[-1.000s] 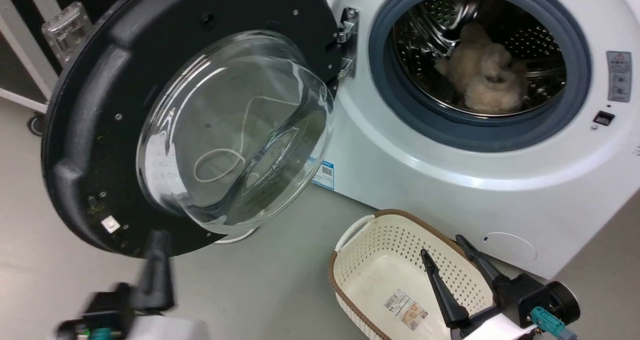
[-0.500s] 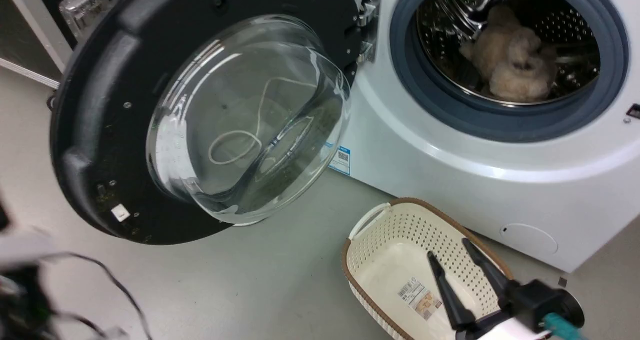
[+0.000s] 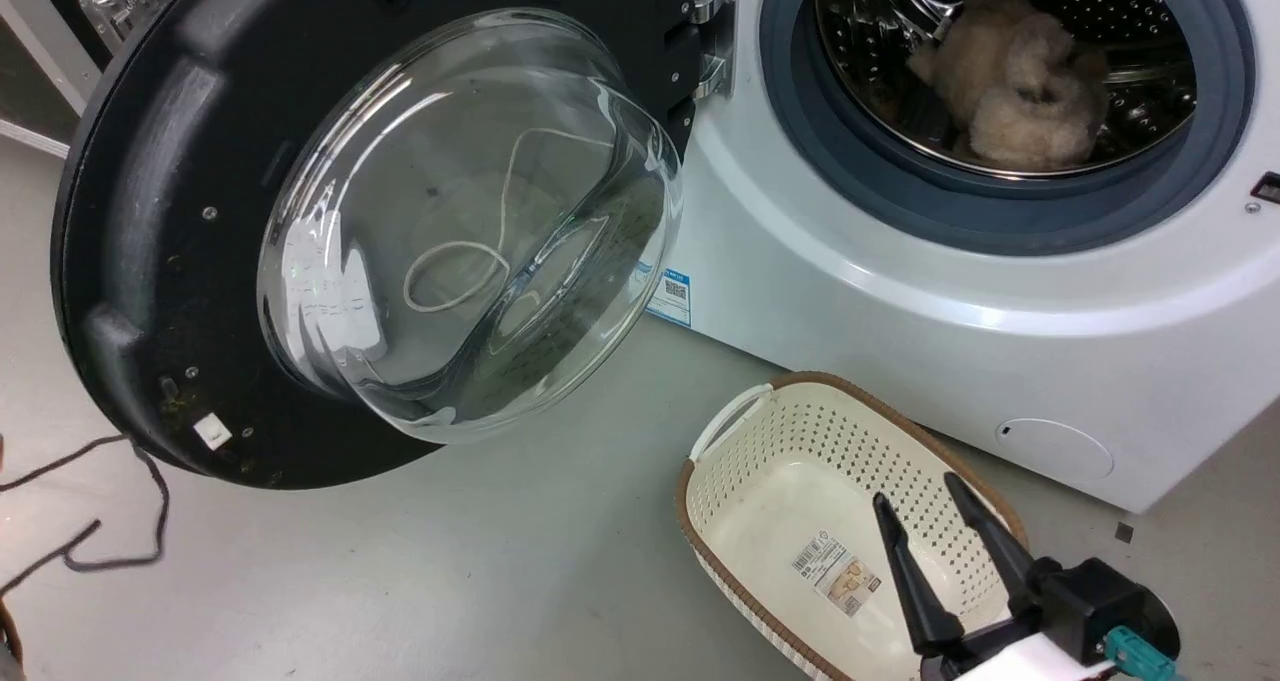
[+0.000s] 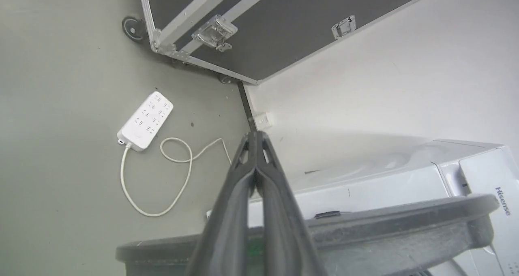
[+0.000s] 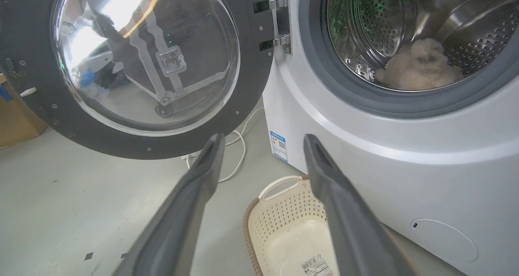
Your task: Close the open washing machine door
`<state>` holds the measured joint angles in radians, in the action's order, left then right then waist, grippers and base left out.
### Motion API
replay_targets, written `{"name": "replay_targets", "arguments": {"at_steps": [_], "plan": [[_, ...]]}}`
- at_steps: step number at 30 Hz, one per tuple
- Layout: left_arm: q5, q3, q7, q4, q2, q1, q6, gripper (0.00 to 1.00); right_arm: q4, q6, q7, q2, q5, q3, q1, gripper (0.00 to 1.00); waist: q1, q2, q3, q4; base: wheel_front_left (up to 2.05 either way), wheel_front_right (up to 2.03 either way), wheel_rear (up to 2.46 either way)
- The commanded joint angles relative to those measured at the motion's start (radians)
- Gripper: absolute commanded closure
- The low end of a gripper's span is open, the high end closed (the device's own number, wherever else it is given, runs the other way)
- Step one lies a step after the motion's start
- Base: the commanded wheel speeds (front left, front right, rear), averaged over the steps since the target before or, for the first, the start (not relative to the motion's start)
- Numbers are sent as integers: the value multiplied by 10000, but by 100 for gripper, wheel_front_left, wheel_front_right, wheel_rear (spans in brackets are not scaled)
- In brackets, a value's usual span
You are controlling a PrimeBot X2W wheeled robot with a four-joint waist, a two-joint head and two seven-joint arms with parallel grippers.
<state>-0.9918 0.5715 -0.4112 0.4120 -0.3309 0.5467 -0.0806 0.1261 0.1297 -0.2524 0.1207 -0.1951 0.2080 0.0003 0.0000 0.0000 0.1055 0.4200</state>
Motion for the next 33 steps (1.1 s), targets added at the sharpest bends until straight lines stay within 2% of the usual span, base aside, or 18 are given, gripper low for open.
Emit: {"name": "replay_targets", "arguments": {"at_steps": [1,3,9,19,21,22,23,24,27,28,33], "plan": [[-412,174,-304,339,-84,259,-29,100,73,10,-93,86,-78,95,-66,0,0,0,24,-25,0,0,0],[-637,100,-782,761,-104,336,3,100,96,10,-93,110,-32,143,-90,0,0,0,38,-123,0,0,0],[-1174,-239,-2151,1217,-62,169,507,100,123,10,-93,59,-4,96,-41,0,0,0,-59,-297,0,0,0],[-1978,-548,-4235,155,292,-1473,1267,100,262,10,-93,-275,37,-409,228,0,0,0,-686,-487,0,0,0],[-2246,-679,-4756,-676,738,-2240,1361,100,293,10,-93,-377,167,-601,247,0,0,0,-914,-590,0,0,0],[-2246,-679,-4756,-676,738,-2240,1361,100,293,10,-93,-377,167,-601,247,0,0,0,-914,-590,0,0,0],[-2401,-820,-5045,-1332,1154,-2799,1373,100,298,10,-93,-428,299,-765,266,0,0,0,-1038,-674,0,0,0],[-2401,-820,-5045,-1332,1154,-2799,1373,100,298,10,-93,-428,299,-765,266,0,0,0,-1038,-674,0,0,0],[-2523,-1186,-5441,-2389,1869,-3736,1370,100,344,10,-93,-518,393,-1152,380,0,0,0,-1289,-830,0,0,0],[-2618,-1467,-5643,-3102,2280,-4338,1280,100,370,10,-93,-568,477,-1429,435,0,0,0,-1372,-967,0,0,0],[-3010,-2306,-5725,-4327,2732,-5553,955,100,413,10,-93,-625,704,-1849,419,0,0,0,-1444,-1400,0,0,0]]}}
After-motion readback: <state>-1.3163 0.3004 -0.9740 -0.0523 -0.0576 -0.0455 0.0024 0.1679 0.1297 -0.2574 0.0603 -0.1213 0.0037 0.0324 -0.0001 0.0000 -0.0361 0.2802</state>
